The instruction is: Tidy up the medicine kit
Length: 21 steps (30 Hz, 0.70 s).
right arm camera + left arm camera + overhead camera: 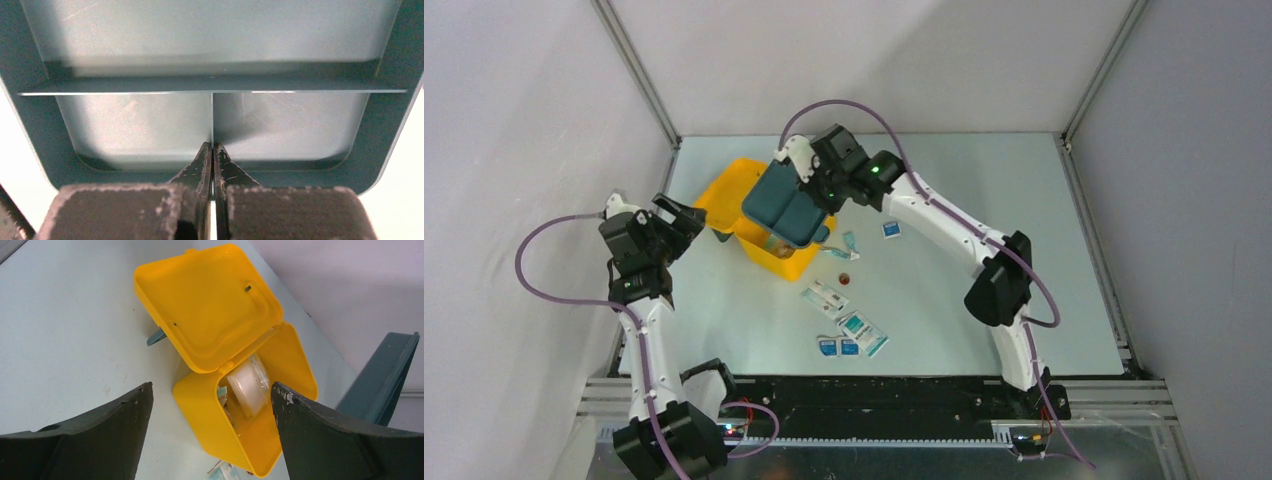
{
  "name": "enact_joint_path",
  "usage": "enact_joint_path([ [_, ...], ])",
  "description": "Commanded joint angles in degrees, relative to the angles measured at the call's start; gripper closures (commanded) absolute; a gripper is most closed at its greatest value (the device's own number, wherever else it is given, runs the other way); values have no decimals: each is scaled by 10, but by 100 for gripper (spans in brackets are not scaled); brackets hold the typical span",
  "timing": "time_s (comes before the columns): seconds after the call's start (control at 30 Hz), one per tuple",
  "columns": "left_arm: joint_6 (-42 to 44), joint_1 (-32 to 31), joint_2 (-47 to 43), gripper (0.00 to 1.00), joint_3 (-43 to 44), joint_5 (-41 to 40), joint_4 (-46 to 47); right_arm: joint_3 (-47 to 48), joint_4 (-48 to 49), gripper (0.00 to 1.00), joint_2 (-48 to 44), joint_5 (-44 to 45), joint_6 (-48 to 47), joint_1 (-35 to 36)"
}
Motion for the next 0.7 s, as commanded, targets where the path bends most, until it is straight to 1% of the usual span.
enact_joint_path([
  [0.0,7,10,-1,8,-2,11,19,64,34,100,31,91,-13,23],
  [0.4,4,13,-3,9,-12,26,28,120,32,100,119,70,40,26],
  [0.67,3,12,2,9,-19,27,35,130,24,100,134,34,71,23],
])
